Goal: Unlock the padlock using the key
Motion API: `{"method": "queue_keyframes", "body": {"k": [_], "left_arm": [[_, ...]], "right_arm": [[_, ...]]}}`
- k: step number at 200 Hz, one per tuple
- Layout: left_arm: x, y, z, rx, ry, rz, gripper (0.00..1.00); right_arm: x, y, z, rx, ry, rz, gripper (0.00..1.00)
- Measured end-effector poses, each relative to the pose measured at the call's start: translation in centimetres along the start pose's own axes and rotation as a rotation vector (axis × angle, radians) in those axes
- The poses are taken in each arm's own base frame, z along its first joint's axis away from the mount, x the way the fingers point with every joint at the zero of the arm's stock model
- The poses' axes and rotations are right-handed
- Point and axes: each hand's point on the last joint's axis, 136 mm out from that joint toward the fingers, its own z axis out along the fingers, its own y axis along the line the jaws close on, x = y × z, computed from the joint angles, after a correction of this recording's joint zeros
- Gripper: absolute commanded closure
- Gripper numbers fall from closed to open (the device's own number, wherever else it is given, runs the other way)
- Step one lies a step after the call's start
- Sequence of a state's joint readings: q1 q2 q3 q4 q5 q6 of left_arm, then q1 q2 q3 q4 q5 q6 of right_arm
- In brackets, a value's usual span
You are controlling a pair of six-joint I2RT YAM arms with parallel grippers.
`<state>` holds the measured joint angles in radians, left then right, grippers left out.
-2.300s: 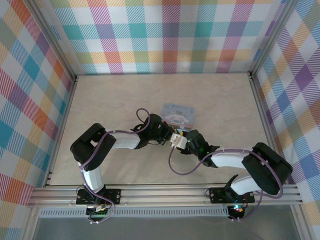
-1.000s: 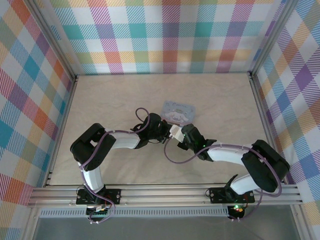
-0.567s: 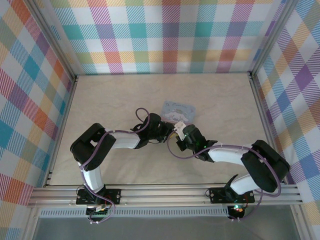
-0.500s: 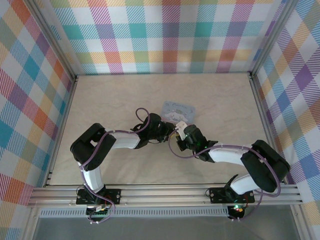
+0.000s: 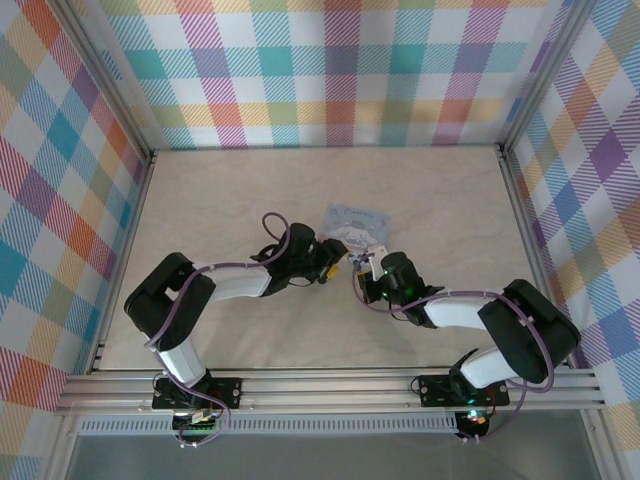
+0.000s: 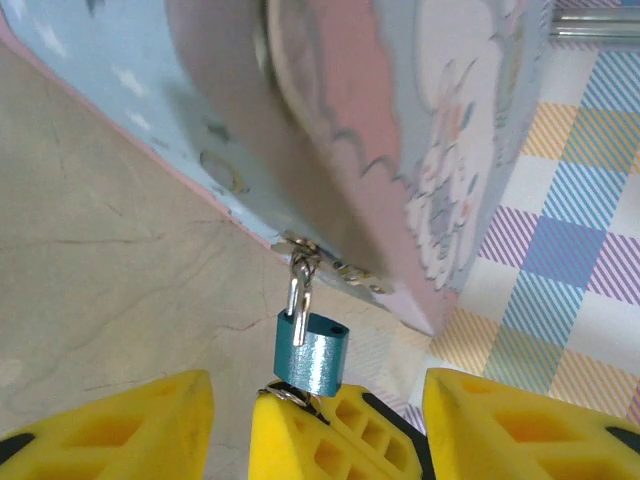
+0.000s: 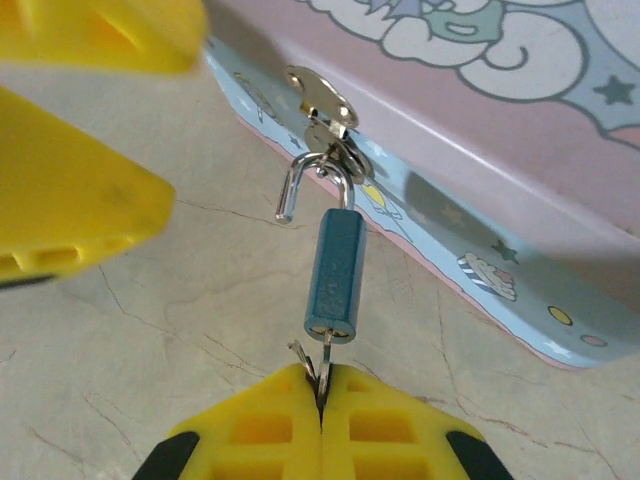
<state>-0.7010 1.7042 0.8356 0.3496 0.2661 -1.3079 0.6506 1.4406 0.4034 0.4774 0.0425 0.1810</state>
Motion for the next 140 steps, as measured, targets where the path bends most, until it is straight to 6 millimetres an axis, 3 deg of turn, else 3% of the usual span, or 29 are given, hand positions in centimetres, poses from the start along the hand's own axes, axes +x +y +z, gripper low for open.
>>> {"method": "queue_keyframes", "body": {"k": [40,85,140], "left_arm": [[-2.5,0.0,-2.2,-0.022,-0.065,0.023,0.37],[-4.6,-0.2,-4.8,-0.04,-0.119,0.056,0.36],[-6.3,0.9,-6.2,-0.078,-0.15,0.066,0.29]], "right_arm": [[0.3,-1.3,-0.2,-0.025,0.014,0.101,0.95],[1.2,-1.9,-0.1,-0.028,0.055,0.18,0.77],[2.3,-2.9,-0.6,0.003,0.103,0.241,0.61]]}}
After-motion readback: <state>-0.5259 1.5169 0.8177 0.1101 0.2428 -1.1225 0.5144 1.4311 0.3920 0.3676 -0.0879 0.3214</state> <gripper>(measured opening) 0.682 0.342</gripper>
